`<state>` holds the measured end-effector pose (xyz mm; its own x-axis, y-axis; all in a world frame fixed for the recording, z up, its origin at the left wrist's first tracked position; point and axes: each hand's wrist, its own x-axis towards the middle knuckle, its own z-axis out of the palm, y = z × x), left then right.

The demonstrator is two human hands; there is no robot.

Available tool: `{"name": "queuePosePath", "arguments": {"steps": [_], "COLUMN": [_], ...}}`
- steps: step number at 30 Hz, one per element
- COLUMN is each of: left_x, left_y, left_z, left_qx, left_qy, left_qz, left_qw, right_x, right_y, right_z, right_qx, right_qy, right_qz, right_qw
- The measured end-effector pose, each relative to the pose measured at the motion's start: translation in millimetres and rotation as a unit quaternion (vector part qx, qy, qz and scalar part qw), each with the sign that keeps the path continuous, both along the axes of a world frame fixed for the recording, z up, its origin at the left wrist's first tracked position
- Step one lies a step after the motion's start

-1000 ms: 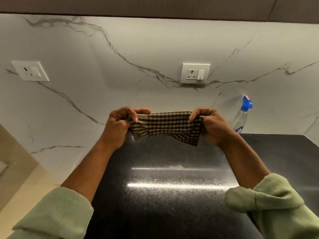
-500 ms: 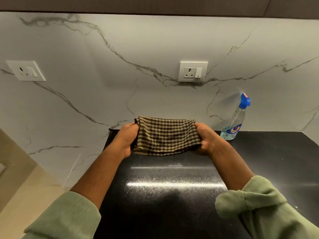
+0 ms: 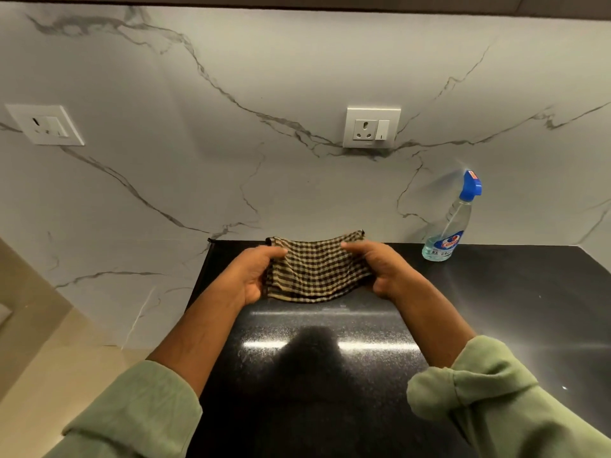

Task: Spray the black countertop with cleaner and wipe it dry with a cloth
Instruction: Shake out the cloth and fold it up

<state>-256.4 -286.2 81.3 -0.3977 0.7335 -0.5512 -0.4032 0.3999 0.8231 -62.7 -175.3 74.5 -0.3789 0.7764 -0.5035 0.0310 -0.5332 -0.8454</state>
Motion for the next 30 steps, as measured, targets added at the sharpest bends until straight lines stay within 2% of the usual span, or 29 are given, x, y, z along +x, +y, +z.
{"name": "queuePosePath", "arguments": {"steps": [4, 10, 14, 16, 18, 21, 24, 26, 28, 30], "left_x": [15, 28, 52, 59, 60, 60, 58, 54, 53, 56], "left_y": [9, 15, 12, 11, 8, 2, -2, -2, 0, 4], "left_z": [-3, -9, -9, -13, -18, -24, -28, -35, -43, -50], "left_qx": [0.018, 0.059, 0.108, 0.140, 0.170, 0.192, 0.205, 0.205, 0.193, 0.181], "left_qy": [0.027, 0.047, 0.056, 0.019, -0.053, -0.142, -0.212, -0.253, -0.283, -0.311], "left_qz": [0.019, 0.011, -0.032, -0.024, -0.013, -0.023, -0.007, 0.011, 0.042, 0.083], "left_qw": [0.999, 0.997, 0.992, 0.990, 0.984, 0.971, 0.955, 0.945, 0.939, 0.930], "right_x": [-10, -20, -41, -53, -60, -58, -52, -47, -39, -31], "right_y": [-12, -23, -50, -60, -63, -65, -65, -64, -66, -68], "right_z": [-3, -4, -15, -20, -24, -30, -43, -50, -55, -64], "right_qx": [0.160, 0.237, 0.317, 0.316, 0.320, 0.372, 0.434, 0.452, 0.467, 0.450], "right_qy": [-0.049, -0.061, -0.105, -0.091, -0.108, -0.189, -0.255, -0.258, -0.201, -0.147], "right_qz": [0.031, 0.032, 0.079, 0.078, 0.094, 0.139, 0.189, 0.229, 0.202, 0.032], "right_qw": [0.985, 0.969, 0.939, 0.941, 0.937, 0.898, 0.843, 0.823, 0.837, 0.880]}}
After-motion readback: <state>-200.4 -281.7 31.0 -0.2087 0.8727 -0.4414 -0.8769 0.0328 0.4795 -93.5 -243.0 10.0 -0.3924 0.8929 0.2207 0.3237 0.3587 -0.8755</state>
